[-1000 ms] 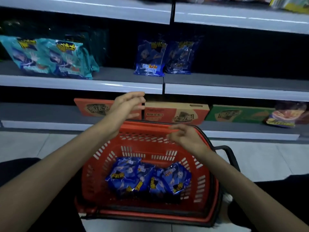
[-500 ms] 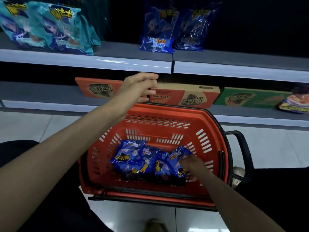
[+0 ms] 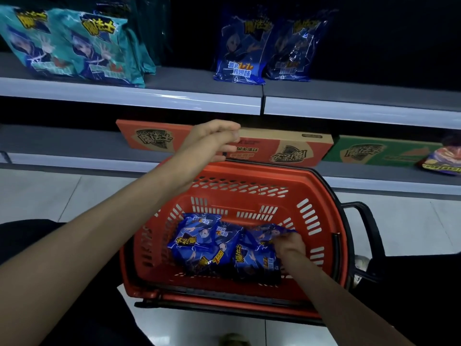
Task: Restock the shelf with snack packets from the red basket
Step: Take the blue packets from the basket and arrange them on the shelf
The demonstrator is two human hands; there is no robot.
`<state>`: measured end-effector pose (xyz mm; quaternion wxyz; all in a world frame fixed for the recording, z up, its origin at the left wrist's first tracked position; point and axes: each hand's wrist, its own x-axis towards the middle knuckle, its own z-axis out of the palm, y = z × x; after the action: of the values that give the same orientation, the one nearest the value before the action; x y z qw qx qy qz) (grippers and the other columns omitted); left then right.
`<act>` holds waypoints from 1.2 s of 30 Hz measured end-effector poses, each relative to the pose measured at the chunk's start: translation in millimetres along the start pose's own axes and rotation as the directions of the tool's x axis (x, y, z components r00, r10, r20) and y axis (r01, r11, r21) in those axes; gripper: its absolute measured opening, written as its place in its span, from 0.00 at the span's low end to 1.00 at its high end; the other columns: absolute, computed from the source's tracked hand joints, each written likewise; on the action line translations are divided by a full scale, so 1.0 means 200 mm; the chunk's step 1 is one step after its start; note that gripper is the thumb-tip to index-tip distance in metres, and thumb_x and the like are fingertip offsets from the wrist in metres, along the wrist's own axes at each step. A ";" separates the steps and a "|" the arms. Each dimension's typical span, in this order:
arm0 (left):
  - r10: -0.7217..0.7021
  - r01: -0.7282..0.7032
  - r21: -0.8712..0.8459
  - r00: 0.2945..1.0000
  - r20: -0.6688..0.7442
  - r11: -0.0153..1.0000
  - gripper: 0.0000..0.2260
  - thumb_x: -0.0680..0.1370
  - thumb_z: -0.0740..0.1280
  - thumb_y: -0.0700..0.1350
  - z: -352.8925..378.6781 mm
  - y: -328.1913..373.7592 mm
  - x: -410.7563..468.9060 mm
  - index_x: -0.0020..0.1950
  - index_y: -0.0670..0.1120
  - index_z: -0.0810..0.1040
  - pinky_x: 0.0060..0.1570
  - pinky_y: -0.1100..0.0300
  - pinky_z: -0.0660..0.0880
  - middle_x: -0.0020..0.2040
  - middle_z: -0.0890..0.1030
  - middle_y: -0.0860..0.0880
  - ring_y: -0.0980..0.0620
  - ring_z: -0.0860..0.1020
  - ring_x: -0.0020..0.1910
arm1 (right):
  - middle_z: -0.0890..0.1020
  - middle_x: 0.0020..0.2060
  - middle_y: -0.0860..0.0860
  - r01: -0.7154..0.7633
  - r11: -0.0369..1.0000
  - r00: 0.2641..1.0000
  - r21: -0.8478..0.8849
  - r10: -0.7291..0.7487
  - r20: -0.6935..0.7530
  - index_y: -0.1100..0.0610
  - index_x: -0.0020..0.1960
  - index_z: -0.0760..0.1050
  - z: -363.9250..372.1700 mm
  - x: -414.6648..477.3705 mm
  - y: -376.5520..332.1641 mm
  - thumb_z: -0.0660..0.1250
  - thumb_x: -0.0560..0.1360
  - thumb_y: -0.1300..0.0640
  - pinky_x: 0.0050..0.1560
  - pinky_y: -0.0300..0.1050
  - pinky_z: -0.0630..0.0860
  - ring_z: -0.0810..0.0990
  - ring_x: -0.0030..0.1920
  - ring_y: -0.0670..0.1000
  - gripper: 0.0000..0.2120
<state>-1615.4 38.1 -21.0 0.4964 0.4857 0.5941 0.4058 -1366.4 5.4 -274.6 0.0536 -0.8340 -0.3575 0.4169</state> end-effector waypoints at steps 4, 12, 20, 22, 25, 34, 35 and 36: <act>-0.002 0.002 0.004 1.000 0.004 1.000 0.12 0.83 0.67 0.48 0.02 0.00 -0.01 0.65 0.53 0.81 0.66 0.50 0.78 0.59 0.86 0.52 0.56 0.85 0.57 | 0.85 0.46 0.57 0.114 0.992 0.991 -0.063 -0.118 -0.063 0.63 0.54 0.82 -0.09 -0.02 -0.05 0.71 0.79 0.54 0.48 0.44 0.74 0.83 0.49 0.59 0.11; 0.022 -0.022 0.023 1.000 0.017 0.999 0.10 0.82 0.69 0.47 0.07 0.01 -0.03 0.63 0.52 0.83 0.62 0.54 0.79 0.56 0.87 0.52 0.55 0.85 0.56 | 0.85 0.33 0.43 0.442 0.861 0.897 -0.251 -0.420 0.141 0.50 0.37 0.85 -0.44 -0.17 -0.23 0.74 0.77 0.54 0.39 0.38 0.78 0.83 0.36 0.44 0.10; 0.054 -0.103 0.278 0.983 0.177 0.955 0.22 0.78 0.75 0.48 0.15 -0.09 -0.02 0.71 0.51 0.77 0.62 0.56 0.78 0.64 0.80 0.52 0.56 0.79 0.61 | 0.83 0.33 0.45 0.805 0.564 0.590 -0.186 -0.723 0.361 0.56 0.41 0.81 -0.94 -0.53 -0.54 0.71 0.75 0.72 0.38 0.43 0.80 0.82 0.34 0.42 0.12; 0.032 -0.112 0.352 0.974 0.225 0.929 0.31 0.75 0.78 0.52 0.17 -0.12 -0.02 0.76 0.53 0.72 0.65 0.54 0.77 0.69 0.77 0.53 0.55 0.76 0.66 | 0.79 0.34 0.47 0.859 0.497 0.504 -0.125 -0.774 0.383 0.56 0.42 0.74 -1.01 -0.60 -0.60 0.72 0.74 0.73 0.40 0.51 0.80 0.81 0.35 0.49 0.13; 0.041 -0.154 0.358 0.952 0.305 0.921 0.36 0.73 0.80 0.52 0.18 -0.13 -0.03 0.78 0.53 0.69 0.65 0.61 0.76 0.71 0.76 0.57 0.58 0.76 0.67 | 0.75 0.38 0.55 0.915 0.395 0.397 -0.082 -0.842 0.366 0.58 0.42 0.68 -1.10 -0.70 -0.69 0.74 0.73 0.73 0.43 0.52 0.81 0.78 0.38 0.57 0.17; 0.126 -0.179 0.146 0.942 0.312 0.973 0.14 0.74 0.79 0.40 0.19 -0.14 -0.03 0.58 0.48 0.84 0.55 0.53 0.84 0.52 0.88 0.50 0.54 0.87 0.51 | 0.87 0.42 0.58 0.809 0.578 0.517 0.109 -0.786 0.339 0.60 0.50 0.79 -1.20 -0.82 -0.78 0.78 0.71 0.69 0.40 0.40 0.82 0.86 0.42 0.53 0.13; 0.131 -0.179 0.129 0.940 0.316 0.975 0.13 0.74 0.79 0.39 0.19 -0.13 -0.04 0.58 0.48 0.84 0.54 0.55 0.84 0.52 0.88 0.50 0.54 0.87 0.51 | 0.87 0.44 0.60 0.800 0.589 0.524 0.116 -0.779 0.343 0.60 0.52 0.80 -1.21 -0.83 -0.79 0.78 0.72 0.69 0.41 0.40 0.83 0.86 0.43 0.54 0.12; 0.133 -0.177 0.113 0.939 0.318 0.978 0.13 0.74 0.78 0.39 0.19 -0.13 -0.04 0.58 0.47 0.84 0.54 0.56 0.84 0.52 0.88 0.50 0.55 0.87 0.51 | 0.87 0.45 0.60 0.794 0.596 0.527 0.116 -0.772 0.355 0.60 0.53 0.81 -1.21 -0.84 -0.79 0.77 0.72 0.69 0.41 0.38 0.83 0.86 0.43 0.53 0.12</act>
<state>-1581.3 24.9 -51.5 0.5142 0.6221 0.4962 0.3200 -1341.7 65.2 53.7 0.1417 -0.4914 -0.7086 0.4861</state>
